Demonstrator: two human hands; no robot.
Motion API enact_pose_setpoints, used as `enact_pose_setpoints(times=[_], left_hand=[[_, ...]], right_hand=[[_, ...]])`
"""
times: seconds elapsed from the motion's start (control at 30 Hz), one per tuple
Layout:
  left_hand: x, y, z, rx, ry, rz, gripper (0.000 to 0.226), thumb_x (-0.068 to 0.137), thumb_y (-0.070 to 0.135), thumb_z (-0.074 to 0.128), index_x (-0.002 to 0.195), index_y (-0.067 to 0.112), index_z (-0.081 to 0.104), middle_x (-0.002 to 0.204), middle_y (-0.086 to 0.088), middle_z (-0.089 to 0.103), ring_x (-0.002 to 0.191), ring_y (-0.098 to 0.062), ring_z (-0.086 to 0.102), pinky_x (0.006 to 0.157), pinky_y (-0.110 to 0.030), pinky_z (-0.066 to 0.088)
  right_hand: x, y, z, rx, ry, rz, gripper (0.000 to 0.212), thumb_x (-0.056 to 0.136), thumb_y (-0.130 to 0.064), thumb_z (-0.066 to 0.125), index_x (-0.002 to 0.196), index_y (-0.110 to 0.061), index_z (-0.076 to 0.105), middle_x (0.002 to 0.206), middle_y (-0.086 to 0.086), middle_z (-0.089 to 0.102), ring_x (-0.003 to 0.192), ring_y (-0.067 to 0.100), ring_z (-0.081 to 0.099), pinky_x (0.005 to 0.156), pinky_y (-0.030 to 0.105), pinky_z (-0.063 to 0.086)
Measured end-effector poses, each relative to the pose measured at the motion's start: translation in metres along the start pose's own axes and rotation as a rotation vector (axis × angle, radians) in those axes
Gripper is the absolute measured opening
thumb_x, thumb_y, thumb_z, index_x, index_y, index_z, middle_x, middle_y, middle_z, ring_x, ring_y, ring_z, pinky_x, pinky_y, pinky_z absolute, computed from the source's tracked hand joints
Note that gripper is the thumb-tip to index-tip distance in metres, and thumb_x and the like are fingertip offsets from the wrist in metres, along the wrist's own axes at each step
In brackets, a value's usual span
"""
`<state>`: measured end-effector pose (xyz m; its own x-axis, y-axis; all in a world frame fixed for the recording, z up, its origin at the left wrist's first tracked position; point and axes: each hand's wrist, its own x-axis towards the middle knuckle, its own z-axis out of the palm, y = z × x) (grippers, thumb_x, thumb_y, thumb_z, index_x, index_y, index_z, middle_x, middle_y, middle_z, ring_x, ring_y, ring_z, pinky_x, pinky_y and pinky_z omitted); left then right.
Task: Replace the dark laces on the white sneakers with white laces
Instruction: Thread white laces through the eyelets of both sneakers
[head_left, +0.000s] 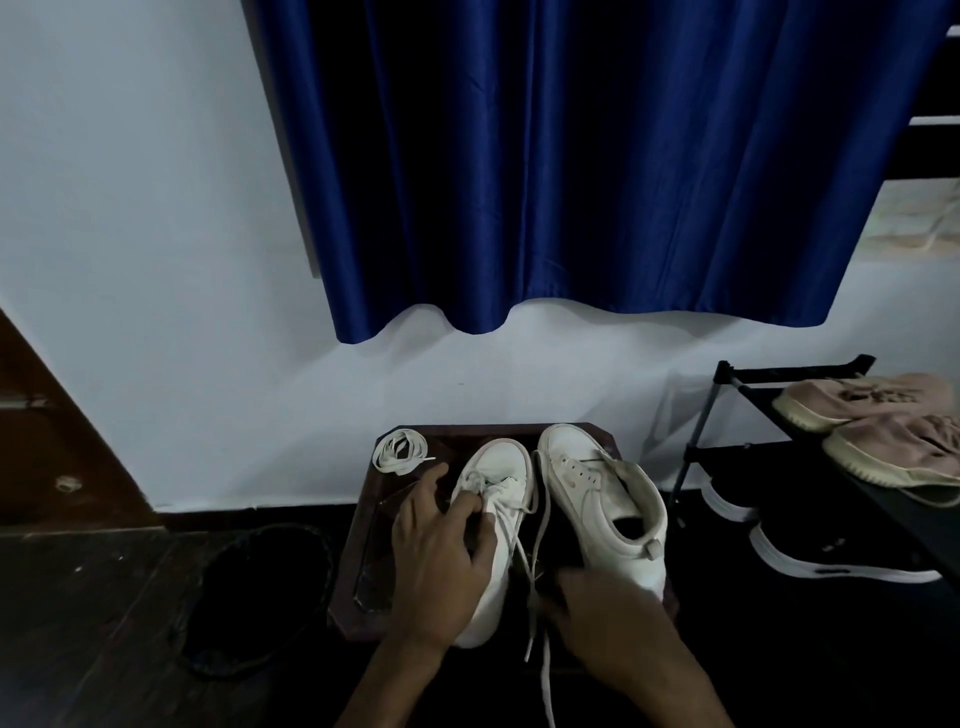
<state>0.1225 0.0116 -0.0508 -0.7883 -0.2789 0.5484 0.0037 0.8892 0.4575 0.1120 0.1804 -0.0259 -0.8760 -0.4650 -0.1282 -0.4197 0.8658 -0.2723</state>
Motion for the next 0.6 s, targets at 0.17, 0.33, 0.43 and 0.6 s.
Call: enact_pose_setpoints(times=[0.17,0.33,0.43,0.6], left_hand=[[-0.001,-0.002,0.000,0.001,-0.044,-0.020,0.027,0.083,0.043,0.046,0.089,0.024,0.065,0.137,-0.009,0.050,0.121,-0.030,0.049,0.097,-0.047,0.045],[0.001,0.000,-0.002,0.042,-0.034,-0.018,0.029,0.083,0.044,0.045,0.089,0.025,0.065,0.134,-0.009,0.052,0.117,-0.030,0.053,0.092,-0.046,0.048],[0.000,0.001,-0.002,0.049,-0.029,-0.020,0.028,0.084,0.044,0.044,0.089,0.025,0.065,0.131,-0.006,0.053,0.114,-0.028,0.054,0.091,-0.046,0.048],[-0.002,0.006,-0.005,0.019,-0.042,-0.066,0.031,0.085,0.042,0.040,0.095,0.023,0.062,0.113,0.001,0.062,0.099,-0.026,0.063,0.080,-0.046,0.052]], right_hand=[[0.033,-0.028,-0.017,0.058,0.215,-0.089,0.025,0.102,-0.040,0.033,0.107,-0.019,0.046,0.101,0.003,0.066,0.093,0.027,0.065,0.065,0.034,0.040],[0.003,-0.016,-0.013,-0.058,0.038,-0.031,0.028,0.092,-0.022,0.041,0.119,-0.025,0.049,0.112,0.004,0.066,0.104,0.030,0.063,0.078,0.037,0.048],[-0.014,-0.009,-0.015,-0.022,0.008,0.039,0.024,0.091,-0.026,0.043,0.114,-0.026,0.052,0.109,0.001,0.065,0.106,0.026,0.062,0.080,0.034,0.047],[-0.010,-0.010,-0.039,0.160,0.129,0.118,0.023,0.092,-0.040,0.044,0.088,-0.021,0.057,0.092,-0.001,0.067,0.090,0.019,0.064,0.075,0.034,0.049]])
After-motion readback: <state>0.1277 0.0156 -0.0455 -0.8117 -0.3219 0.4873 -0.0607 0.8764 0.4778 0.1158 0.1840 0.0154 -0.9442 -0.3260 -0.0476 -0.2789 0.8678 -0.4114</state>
